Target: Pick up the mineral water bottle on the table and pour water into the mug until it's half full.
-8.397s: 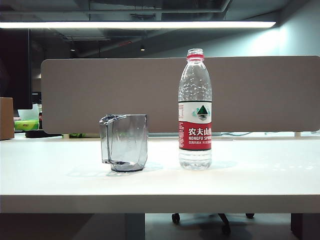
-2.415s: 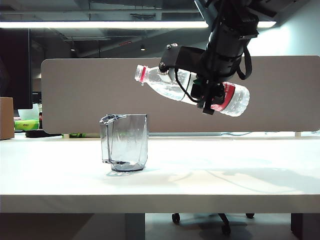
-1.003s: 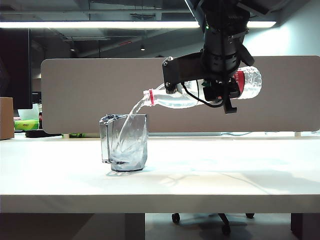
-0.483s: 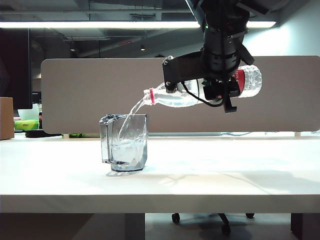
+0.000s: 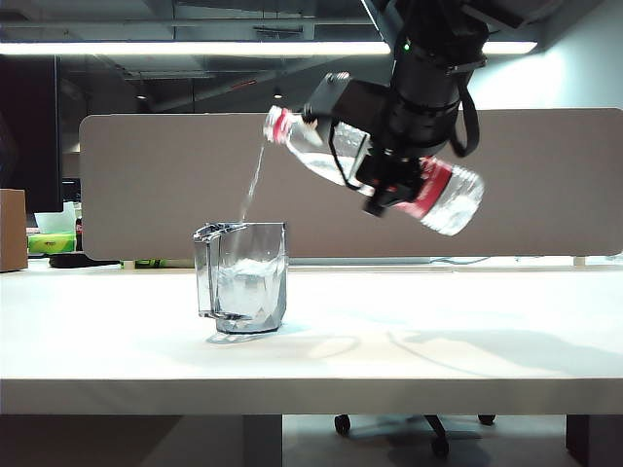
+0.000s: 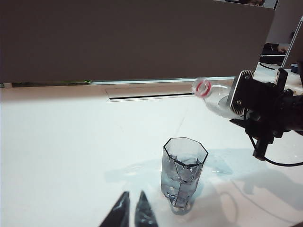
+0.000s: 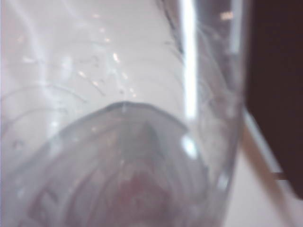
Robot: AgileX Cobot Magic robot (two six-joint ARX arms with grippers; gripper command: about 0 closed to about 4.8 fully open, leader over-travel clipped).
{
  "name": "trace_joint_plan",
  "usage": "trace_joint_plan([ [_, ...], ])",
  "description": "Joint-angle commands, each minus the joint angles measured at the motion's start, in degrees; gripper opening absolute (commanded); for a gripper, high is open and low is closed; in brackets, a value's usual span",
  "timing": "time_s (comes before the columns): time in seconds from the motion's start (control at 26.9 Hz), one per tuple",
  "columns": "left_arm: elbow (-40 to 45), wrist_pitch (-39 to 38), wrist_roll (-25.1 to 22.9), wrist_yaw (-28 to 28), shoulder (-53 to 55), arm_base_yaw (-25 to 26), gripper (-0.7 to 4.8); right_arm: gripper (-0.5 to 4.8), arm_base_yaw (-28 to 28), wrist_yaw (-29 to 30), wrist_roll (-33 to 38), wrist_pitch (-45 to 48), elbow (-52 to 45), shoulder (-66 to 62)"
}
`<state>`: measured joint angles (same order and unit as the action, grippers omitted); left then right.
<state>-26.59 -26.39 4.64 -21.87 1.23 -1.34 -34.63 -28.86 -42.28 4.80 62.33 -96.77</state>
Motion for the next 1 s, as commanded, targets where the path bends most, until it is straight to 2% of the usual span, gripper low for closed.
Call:
trace_joint_plan([
  [0.04, -0.35, 0.68, -0.11, 0.02, 0.09, -0.04, 0.21, 1.8, 0.48, 7.06, 16.61, 7.21, -2.1, 0.52],
  [0.15, -0.35, 0.68, -0.11, 0.02, 0.09, -0.04, 0.22, 1.8, 2.34, 14.1, 29.4, 21.88, -8.26, 0.48],
  [0.3, -0.35, 0.68, -0.11, 0.02, 0.09, -0.04, 0.22, 1.8, 5.31, 19.45, 40.35, 38.21, -15.28, -1.11],
  [0.41, -0.35, 0.68, -0.11, 0.02, 0.09, -0.04, 0.22, 1.8, 7.32, 23.08, 44.09, 46.23, -18.32, -4.74],
  [0.67, -0.35, 0.68, -0.11, 0.02, 0.09, -0.04, 0.22, 1.8, 7.48, 26.14, 44.24, 58.6, -19.17, -14.4],
  [0.71, -0.35, 0.68, -0.11, 0.02, 0.11, -0.04, 0.22, 1.96, 7.48, 26.51, 44.33, 61.09, -19.23, -16.79],
  [0.82, -0.35, 0.68, -0.11, 0.0, 0.09, -0.04, 0.22, 2.94, 7.48, 26.43, 45.38, 61.29, -19.37, -18.58],
  [0.97, -0.35, 0.68, -0.11, 0.02, 0.09, -0.04, 0.22, 3.61, 7.43, 26.56, 45.38, 61.31, -20.17, -18.71],
  [1.0, -0.35, 0.68, -0.11, 0.02, 0.09, -0.04, 0.22, 3.92, 7.43, 27.06, 45.38, 62.07, -20.72, -18.6],
])
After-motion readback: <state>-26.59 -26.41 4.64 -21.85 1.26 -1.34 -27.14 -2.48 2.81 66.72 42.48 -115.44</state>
